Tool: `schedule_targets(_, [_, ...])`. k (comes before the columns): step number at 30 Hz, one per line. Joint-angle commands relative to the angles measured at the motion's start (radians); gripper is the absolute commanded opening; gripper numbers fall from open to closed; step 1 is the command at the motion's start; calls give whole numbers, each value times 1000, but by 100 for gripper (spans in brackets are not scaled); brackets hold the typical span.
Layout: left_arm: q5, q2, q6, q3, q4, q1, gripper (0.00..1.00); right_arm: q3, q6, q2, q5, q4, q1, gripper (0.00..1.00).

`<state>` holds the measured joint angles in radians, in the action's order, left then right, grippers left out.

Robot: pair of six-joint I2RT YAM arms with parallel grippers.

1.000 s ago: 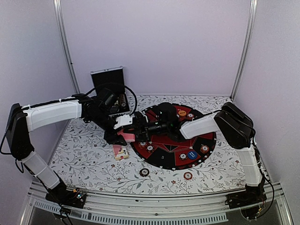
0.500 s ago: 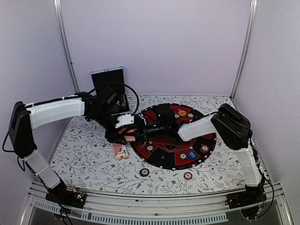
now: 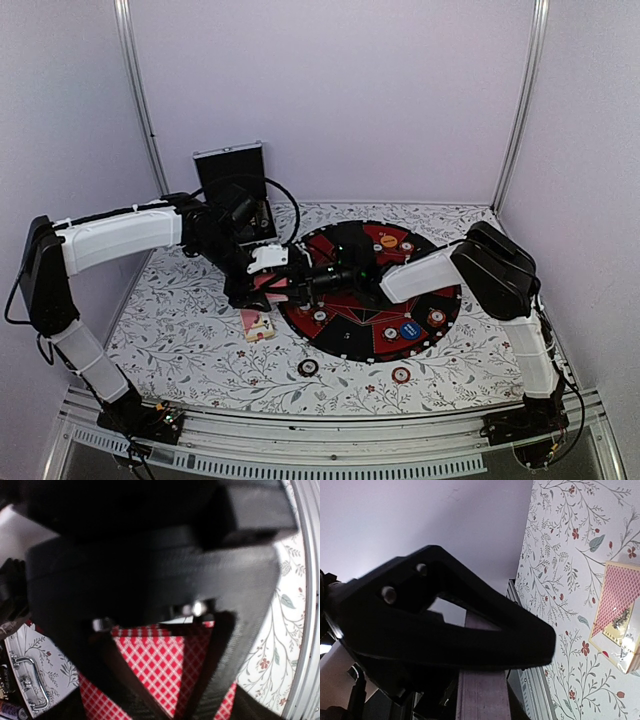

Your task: Distribute texas hold em gaming equipment

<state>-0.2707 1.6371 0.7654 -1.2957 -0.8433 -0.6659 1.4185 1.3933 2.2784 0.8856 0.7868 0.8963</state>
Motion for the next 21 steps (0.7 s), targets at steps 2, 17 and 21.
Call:
schedule_targets(2, [-6, -33, -7, -6, 41, -20, 99, -20, -36, -31, -24, -54, -5, 0])
schedule_targets(17, [23, -19, 38, 84, 95, -25, 100, -3, 43, -21, 24, 105, 9, 0])
schedule_targets(21, [40, -12, 35, 82, 115, -23, 100, 13, 58, -6, 34, 111, 10, 0])
